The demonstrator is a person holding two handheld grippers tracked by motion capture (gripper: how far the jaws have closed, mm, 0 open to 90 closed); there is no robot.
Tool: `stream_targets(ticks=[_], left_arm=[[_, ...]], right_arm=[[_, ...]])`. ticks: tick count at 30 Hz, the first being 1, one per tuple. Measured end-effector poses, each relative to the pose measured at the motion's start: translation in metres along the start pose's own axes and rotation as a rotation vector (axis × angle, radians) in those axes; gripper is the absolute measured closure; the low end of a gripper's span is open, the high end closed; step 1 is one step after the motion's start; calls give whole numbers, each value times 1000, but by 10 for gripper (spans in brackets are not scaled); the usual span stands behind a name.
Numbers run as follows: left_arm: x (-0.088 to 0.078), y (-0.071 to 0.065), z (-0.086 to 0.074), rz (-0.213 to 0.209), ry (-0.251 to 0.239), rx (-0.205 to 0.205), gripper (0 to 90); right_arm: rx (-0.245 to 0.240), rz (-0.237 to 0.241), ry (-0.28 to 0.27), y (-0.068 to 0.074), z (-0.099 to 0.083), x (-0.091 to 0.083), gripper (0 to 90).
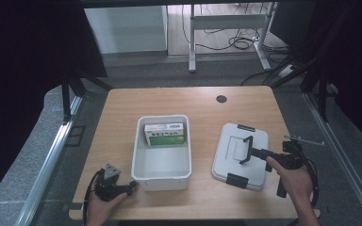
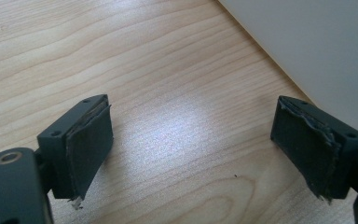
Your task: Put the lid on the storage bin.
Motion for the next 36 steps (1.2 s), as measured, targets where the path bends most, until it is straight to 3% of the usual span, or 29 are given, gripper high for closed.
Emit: stream_targets(ticks=[10, 15, 27, 36], left_arm=[[0, 0, 0, 1, 0, -1, 129], [-1, 0, -1, 2, -1, -5, 132], [-1, 0, -1, 4, 1, -2, 132], [-1, 0, -1, 4, 1, -3, 133]], right_arm=[[-14, -36, 58, 10, 17, 6, 402], [5, -54, 82, 13, 28, 11, 403], [38, -110, 139, 2, 45, 22, 406], [70, -168, 188, -14, 49, 32, 438]])
Point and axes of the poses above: each handheld gripper's, and its own axes: x roughly forward along the jaws, z roughly out of its top, y roughly to its left, the point moved 10 cm from there along x, roughly forward along the jaws, and after that the axes turned 11 degrees about y, right-handed, at the moved point
